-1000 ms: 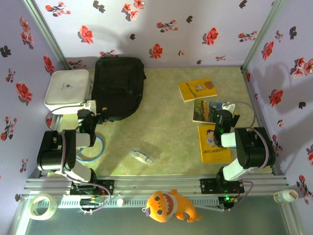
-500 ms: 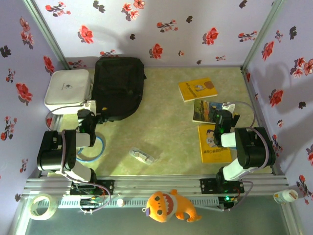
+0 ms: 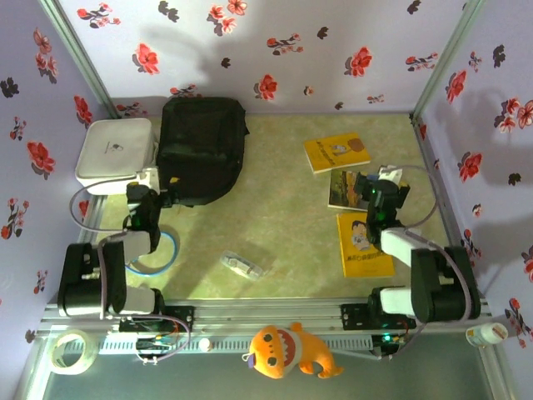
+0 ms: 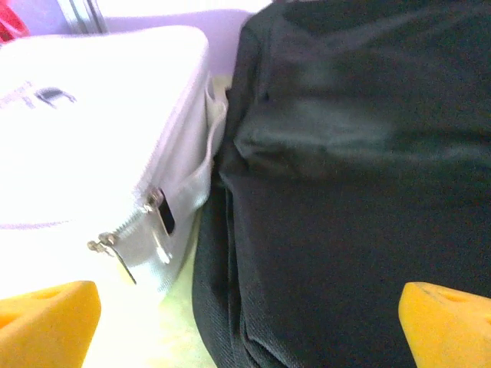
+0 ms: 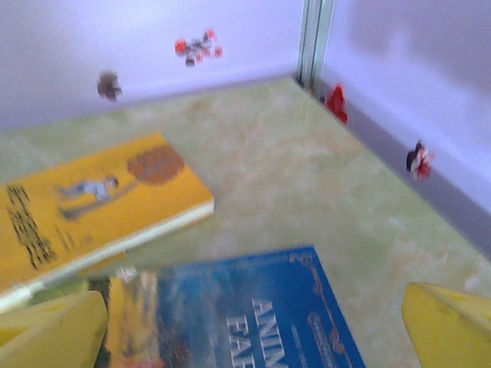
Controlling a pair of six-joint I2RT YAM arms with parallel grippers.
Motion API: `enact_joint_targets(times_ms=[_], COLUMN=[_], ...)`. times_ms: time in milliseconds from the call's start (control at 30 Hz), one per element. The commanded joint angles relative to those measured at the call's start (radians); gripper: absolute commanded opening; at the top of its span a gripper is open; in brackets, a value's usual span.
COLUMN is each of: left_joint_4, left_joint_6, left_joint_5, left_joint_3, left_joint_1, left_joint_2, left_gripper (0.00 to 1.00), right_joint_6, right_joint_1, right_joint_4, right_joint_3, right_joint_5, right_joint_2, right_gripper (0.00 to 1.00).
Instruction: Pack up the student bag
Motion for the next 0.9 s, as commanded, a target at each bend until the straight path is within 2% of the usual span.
enact_joint_targets(times_ms=[0,167,367,533,867], left_joint_4=[-0.168,-0.411,-0.655,-0.711,-0.813], left_joint_6=[-0.070,-0.241,-0.343,-0.406,-0.425], left_joint_5=[-0.032,-0.028,0.018,0.145,0.171], left_joint_3=[0.054,0.166,0.353,0.501,0.843], left_joint_1=[-0.015,-0.072,-0.173,-0.213,-0.371], left_joint_2=[-0.099,-0.210,-0.166,0.030,0.483], left_gripper=[1.00,1.00,1.00,1.00,0.96], right_joint_6=[0.111,0.290,0.473,0.549,0.600], right_joint_1=[0.012,0.029,0.057,0.095,0.154], right_joint_4=[-0.264,-0.569,-0.685,-0.627,-0.614], right_joint_3=[0.081,0.227,0.332,0.369,0.418], right_joint_5=[0.027,-0.060,-0.157,-0.275,-0.355], right_joint_2=[-0.089,-0.122,-0.052,0.043,0.157], right_gripper=[0.99,0.99,0.99,0.99,0.99])
